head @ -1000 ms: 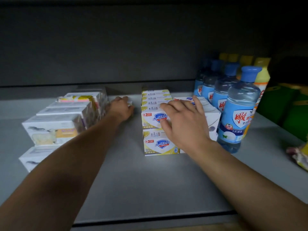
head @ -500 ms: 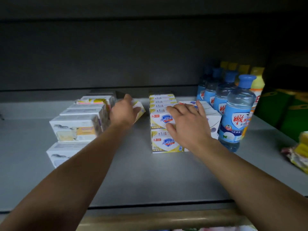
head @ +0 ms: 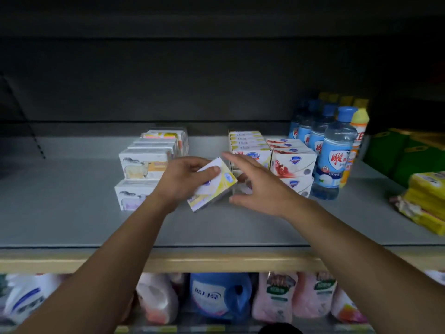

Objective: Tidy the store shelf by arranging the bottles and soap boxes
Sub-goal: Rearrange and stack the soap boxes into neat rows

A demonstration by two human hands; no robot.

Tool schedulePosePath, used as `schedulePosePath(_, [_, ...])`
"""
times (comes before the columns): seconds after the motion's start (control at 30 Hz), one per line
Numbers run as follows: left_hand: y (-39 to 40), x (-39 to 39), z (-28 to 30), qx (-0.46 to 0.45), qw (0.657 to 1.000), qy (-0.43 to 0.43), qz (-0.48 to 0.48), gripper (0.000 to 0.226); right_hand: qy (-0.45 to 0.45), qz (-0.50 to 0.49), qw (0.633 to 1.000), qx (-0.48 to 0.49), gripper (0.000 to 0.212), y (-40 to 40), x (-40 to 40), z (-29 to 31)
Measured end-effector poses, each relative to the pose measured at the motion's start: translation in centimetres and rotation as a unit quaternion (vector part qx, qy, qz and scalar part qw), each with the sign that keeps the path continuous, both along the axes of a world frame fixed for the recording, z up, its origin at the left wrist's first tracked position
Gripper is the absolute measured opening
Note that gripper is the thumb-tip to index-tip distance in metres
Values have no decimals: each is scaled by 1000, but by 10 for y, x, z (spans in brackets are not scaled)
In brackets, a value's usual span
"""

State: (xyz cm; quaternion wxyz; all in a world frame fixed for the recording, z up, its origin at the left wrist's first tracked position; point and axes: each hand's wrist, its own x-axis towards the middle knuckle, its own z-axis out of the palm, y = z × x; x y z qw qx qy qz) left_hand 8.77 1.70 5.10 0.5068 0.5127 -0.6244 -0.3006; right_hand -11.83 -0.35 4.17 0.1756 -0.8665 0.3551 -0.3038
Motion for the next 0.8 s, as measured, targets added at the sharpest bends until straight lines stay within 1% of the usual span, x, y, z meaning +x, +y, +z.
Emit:
schedulePosePath(0.13, [13, 2, -11, 58, 997, -10, -43, 16, -26, 3, 1000, 14, 82, 16, 3, -21])
schedulePosePath(0.23, [19, 1, -23, 94, 994, 5, -54, 16, -59, 5, 996, 63, 76, 26, 3, -34])
schedulePosePath(0.27, [20, 1, -26, 97, 993, 28, -57, 11, -78, 1, 993, 87, 72, 28, 3, -38])
schedulePosePath(0.3, [22, 2, -29, 102, 990, 72, -62, 7, -103, -8, 988, 114, 67, 30, 2, -41])
schedulePosePath(0.33, [23, 3, -32, 112, 981, 138, -75, 8, -130, -18, 981, 142, 61, 32, 2, -45])
schedulePosePath(0.4, [27, 8, -41, 132, 946, 268, -124, 23, -200, -54, 960, 189, 46, 34, 2, -51])
schedulePosePath(0.43, [29, 11, -47, 138, 932, 301, -149, 29, -236, -81, 947, 204, 39, 35, 3, -54])
schedulePosePath(0.47, [31, 12, -53, 138, 923, 316, -171, 32, -257, -112, 936, 211, 37, 35, 3, -55])
schedulePosePath(0.53, [33, 11, -63, 126, 925, 311, -180, 33, -258, -168, 926, 219, 49, 35, 6, -54])
schedulePosePath(0.6, [33, 9, -65, 113, 937, 298, -142, 31, -241, -198, 921, 234, 60, 35, 10, -52])
schedulePosePath(0.7, [30, 8, -67, 101, 944, 297, -102, 11, -210, -231, 918, 244, 70, 34, 17, -50])
schedulePosePath(0.73, [30, 8, -68, 96, 946, 294, -99, 10, -210, -240, 916, 243, 71, 33, 18, -51])
schedulePosePath(0.8, [31, 5, -69, 83, 951, 284, -95, 21, -223, -251, 912, 236, 70, 35, 19, -52])
